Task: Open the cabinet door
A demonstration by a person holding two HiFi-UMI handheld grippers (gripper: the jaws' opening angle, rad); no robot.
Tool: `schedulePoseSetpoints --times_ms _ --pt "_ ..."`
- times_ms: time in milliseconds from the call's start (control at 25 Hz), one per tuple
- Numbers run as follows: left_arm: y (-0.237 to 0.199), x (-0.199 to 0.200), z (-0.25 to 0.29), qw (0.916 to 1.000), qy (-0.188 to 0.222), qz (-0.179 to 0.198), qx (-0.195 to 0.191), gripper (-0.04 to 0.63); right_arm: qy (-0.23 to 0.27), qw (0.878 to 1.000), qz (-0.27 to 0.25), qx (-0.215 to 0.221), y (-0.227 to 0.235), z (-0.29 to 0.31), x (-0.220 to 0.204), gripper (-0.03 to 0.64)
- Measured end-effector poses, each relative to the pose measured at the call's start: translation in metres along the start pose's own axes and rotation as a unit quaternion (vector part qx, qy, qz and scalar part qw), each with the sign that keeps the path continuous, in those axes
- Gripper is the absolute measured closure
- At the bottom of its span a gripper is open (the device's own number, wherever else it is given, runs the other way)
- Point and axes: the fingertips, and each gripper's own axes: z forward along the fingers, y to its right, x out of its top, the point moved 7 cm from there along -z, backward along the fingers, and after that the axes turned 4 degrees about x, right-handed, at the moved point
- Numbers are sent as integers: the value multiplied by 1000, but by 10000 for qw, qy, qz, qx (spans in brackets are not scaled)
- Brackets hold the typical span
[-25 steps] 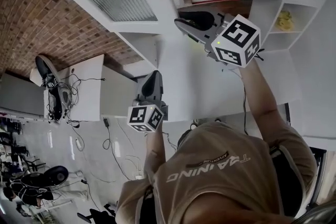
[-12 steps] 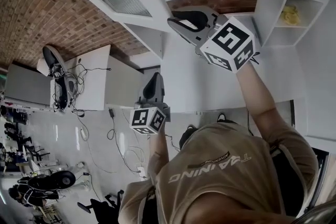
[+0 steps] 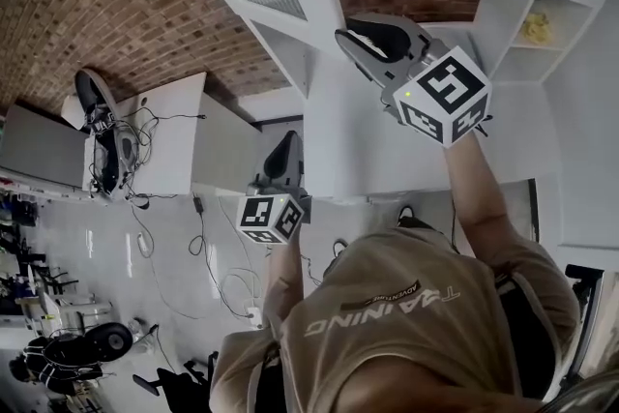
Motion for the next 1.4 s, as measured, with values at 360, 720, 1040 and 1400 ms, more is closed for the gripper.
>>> schedulePoseSetpoints --times_ms 360,720,1040,1400 --pt "-36 -5 -42 9995 -69 -3 -294 588 -128 9988 60 -466 -52 10 9 554" --pt "-62 -17 -76 9978 -29 -105 -660 588 -271 9942 -61 -1040 -101 25 13 554" --pt "-96 -25 -103 9966 -99 -128 -807 588 -162 9899 14 -1409 -130 40 16 554" --pt "-121 -28 -114 9956 -115 -122 -917 588 -131 9896 -16 -1434 -162 64 19 558"
